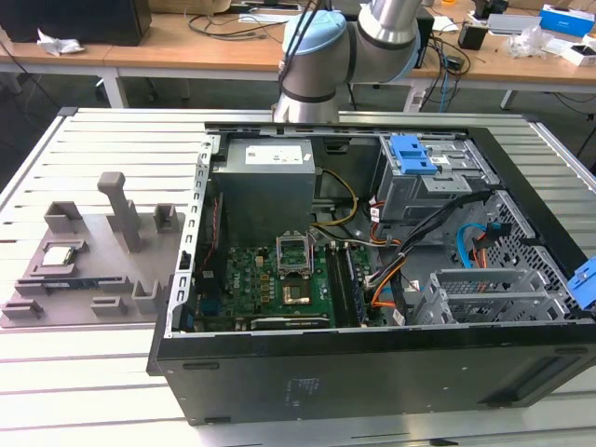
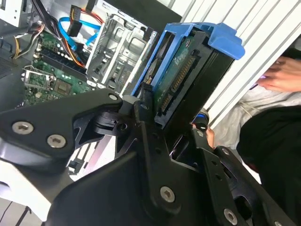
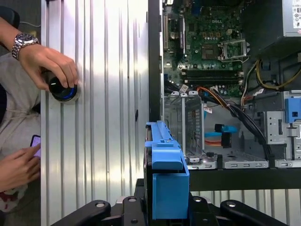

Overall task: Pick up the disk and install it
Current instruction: 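Pick up the disk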

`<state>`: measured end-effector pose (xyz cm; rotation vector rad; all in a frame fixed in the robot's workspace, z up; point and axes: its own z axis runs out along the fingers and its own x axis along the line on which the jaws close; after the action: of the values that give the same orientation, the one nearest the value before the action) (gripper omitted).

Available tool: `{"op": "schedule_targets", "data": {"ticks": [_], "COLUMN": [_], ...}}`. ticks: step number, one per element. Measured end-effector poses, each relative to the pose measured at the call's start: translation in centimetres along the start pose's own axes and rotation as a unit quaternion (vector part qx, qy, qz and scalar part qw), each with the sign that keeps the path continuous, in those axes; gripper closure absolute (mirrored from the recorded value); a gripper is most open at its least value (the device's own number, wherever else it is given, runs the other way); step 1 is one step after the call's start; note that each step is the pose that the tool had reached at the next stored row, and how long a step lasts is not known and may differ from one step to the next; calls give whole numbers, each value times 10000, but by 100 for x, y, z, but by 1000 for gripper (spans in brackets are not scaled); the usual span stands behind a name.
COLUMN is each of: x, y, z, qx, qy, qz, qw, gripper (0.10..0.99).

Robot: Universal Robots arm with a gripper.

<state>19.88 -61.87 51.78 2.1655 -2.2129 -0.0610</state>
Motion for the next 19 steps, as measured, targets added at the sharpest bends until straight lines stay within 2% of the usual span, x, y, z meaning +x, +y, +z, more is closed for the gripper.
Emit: {"op": "schedule_targets", "data": {"ticks": [4, 10, 19], "x": [41, 42, -65], "y": [33, 254, 402], "z": [13, 85, 150], "qx": [0, 0, 0], "qy": [-1, 1, 0], "qz": [0, 0, 0], "qw": [10000, 10000, 10000], "gripper": [725, 725, 725]}}
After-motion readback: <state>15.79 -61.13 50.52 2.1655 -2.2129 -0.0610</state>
